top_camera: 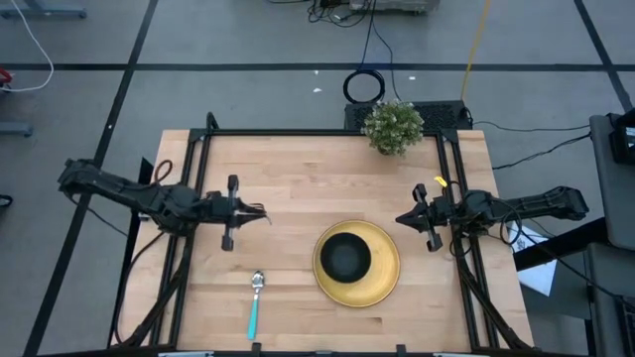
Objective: Set table place
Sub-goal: Put the blue fork on the yellow plate to the right of the black bowl
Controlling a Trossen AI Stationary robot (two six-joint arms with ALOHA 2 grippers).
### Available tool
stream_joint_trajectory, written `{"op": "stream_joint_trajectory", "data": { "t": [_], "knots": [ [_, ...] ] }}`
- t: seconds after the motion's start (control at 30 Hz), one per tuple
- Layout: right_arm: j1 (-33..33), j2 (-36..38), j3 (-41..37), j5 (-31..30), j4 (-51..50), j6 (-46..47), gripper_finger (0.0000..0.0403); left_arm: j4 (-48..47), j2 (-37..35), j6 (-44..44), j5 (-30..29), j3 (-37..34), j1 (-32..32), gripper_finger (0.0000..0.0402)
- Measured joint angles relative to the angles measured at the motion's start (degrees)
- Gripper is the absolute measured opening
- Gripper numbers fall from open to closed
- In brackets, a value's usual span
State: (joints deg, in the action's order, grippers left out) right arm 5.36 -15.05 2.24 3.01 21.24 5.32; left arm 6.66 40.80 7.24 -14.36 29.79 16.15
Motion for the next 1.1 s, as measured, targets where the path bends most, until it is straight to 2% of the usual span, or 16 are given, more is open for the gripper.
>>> {"op": "stream_joint_trajectory", "data": {
  "t": [0.13, 0.4, 0.53, 0.93, 1.03, 1.1],
  "knots": [
    [0.0, 0.0, 0.0, 0.0, -0.8, -0.1, 0.0000, 3.8, -3.0, -2.4, 1.0, -6.1, -2.4, 0.0005],
    [0.0, 0.0, 0.0, 0.0, -1.4, 0.0, 0.0000, 22.8, -2.9, -7.7, 0.2, -20.8, -7.3, 0.0005],
    [0.0, 0.0, 0.0, 0.0, -1.4, -0.3, 0.0000, 28.4, -2.9, -7.9, -0.5, -25.7, -9.9, 0.0005],
    [0.0, 0.0, 0.0, 0.0, -1.5, -0.4, 0.0000, 28.9, -2.8, -11.3, 3.9, -25.9, -15.0, 0.0005],
    [0.0, 0.0, 0.0, 0.0, -2.0, -0.4, 0.0000, 27.4, -2.8, -13.5, 4.0, -25.2, -15.9, 0.0005],
    [0.0, 0.0, 0.0, 0.0, -2.5, -0.4, 0.0000, 23.1, -2.8, -15.6, 4.0, -23.1, -17.0, 0.0005]
  ]
}}
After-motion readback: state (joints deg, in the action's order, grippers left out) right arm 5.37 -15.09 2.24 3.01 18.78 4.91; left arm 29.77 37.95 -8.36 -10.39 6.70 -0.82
